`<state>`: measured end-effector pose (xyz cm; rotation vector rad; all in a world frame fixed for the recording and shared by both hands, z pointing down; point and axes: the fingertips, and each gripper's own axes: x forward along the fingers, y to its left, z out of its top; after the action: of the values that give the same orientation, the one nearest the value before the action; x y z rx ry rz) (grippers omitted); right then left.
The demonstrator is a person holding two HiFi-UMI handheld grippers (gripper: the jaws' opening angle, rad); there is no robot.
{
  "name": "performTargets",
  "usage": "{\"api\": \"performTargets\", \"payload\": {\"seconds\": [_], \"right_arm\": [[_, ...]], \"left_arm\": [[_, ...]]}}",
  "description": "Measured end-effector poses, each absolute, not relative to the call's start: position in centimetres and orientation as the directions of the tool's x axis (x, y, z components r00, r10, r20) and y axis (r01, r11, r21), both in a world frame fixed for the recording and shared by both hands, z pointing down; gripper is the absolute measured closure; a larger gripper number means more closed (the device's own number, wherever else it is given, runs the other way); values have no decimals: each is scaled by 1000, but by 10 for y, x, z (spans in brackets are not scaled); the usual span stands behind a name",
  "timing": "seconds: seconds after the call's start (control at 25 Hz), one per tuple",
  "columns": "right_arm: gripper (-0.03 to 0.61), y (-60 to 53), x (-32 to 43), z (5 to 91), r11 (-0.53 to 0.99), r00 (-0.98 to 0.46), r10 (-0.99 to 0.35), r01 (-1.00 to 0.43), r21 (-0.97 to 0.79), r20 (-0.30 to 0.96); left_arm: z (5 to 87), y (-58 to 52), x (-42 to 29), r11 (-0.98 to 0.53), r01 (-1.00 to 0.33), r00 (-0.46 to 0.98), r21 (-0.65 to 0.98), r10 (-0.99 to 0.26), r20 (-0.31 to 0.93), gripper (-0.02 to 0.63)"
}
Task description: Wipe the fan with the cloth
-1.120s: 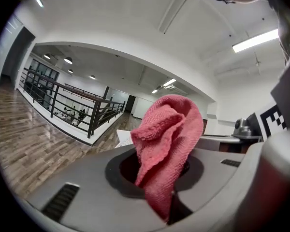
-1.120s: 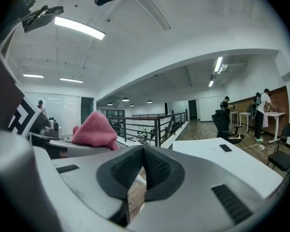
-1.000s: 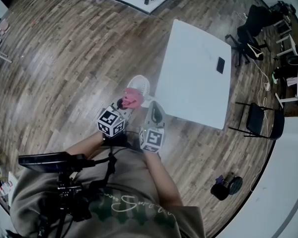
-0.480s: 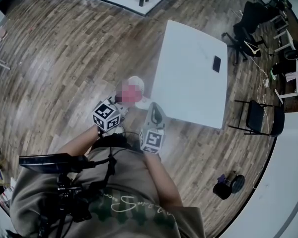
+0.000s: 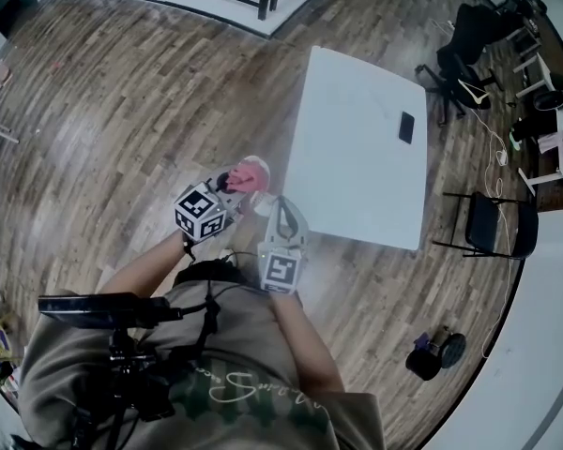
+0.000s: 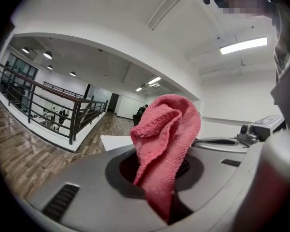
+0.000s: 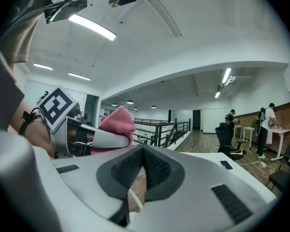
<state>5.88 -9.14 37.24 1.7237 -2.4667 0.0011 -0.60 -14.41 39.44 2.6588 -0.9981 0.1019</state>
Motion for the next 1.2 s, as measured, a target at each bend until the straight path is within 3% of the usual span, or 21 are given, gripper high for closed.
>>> {"api": "performTargets", "payload": {"seconds": [0.68, 0.92, 1.2], "right_arm": [[552, -120, 46, 375, 366, -355, -927, -927, 78, 124], [552, -127, 59, 378, 350, -339, -933, -933, 81, 122], [552, -135, 79, 378, 308, -299, -946, -949, 65, 125]], "left_arm": [[406, -183, -11, -696, -669, 743, 261, -636, 210, 514], [412, -197, -6, -666, -674, 736, 320, -641, 216, 514], [421, -210, -10, -674, -683, 730, 282, -644, 230, 512]]}}
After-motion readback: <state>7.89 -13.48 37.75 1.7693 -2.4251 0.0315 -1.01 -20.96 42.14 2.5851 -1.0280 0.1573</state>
